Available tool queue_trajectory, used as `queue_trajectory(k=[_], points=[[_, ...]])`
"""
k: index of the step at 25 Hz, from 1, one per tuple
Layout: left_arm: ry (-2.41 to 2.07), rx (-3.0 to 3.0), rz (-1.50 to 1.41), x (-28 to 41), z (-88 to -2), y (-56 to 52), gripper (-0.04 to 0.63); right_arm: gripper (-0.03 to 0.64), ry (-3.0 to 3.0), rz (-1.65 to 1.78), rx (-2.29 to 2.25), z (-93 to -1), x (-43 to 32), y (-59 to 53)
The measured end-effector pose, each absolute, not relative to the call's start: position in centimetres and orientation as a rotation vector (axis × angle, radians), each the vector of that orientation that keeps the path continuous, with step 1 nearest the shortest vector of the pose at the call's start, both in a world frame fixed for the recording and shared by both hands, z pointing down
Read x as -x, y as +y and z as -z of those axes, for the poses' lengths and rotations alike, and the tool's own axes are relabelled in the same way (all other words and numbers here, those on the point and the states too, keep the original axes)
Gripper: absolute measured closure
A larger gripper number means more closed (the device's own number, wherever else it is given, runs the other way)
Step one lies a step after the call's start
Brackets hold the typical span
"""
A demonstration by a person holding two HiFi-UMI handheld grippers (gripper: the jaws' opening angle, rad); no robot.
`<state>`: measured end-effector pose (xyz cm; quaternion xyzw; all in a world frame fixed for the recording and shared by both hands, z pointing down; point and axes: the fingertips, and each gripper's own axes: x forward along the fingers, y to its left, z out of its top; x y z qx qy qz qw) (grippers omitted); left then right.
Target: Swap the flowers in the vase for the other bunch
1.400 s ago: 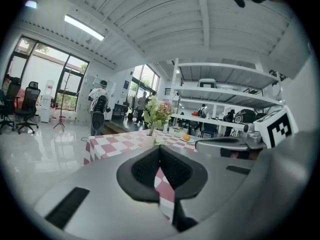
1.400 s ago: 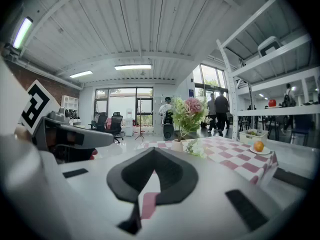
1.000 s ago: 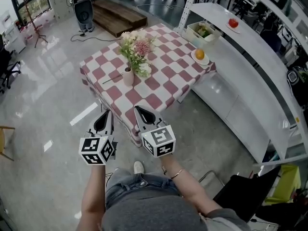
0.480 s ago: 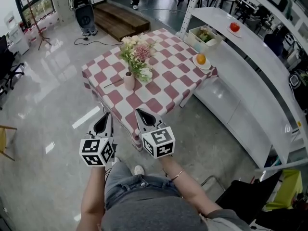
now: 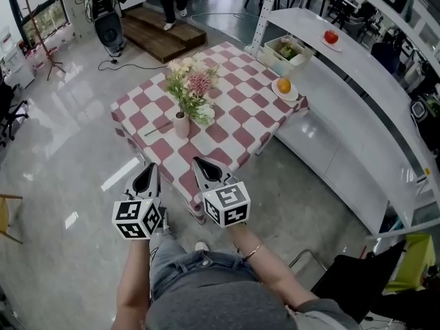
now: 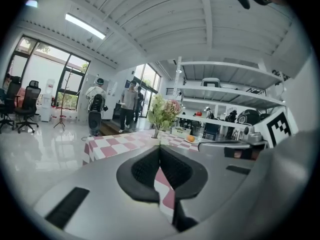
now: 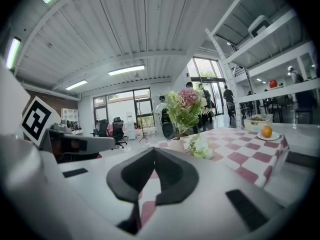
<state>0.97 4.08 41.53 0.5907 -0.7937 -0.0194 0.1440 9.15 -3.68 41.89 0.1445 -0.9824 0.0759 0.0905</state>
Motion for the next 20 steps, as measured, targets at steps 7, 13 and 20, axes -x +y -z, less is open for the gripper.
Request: queue_trajectory(k=[7,13,20], points=[[-2.227,-1.737,0.078,3.4,-42.5,1.4,0.578,0.606,-2.881,-0.230,-0.519,-42.9,-6.0,-6.1],[-2.142,-1.797,0.067,7.5,-43.3,-1.1,0.578,0.606,-2.838,-0.241,-0.632,-43.6,-2.5,-8.2],[-2.011,-1.906,0.041,11.2,-43.6,-4.7,0.577,0.606,-2.761,-0.256,-0.797,-44.3,0.3,-10.5]])
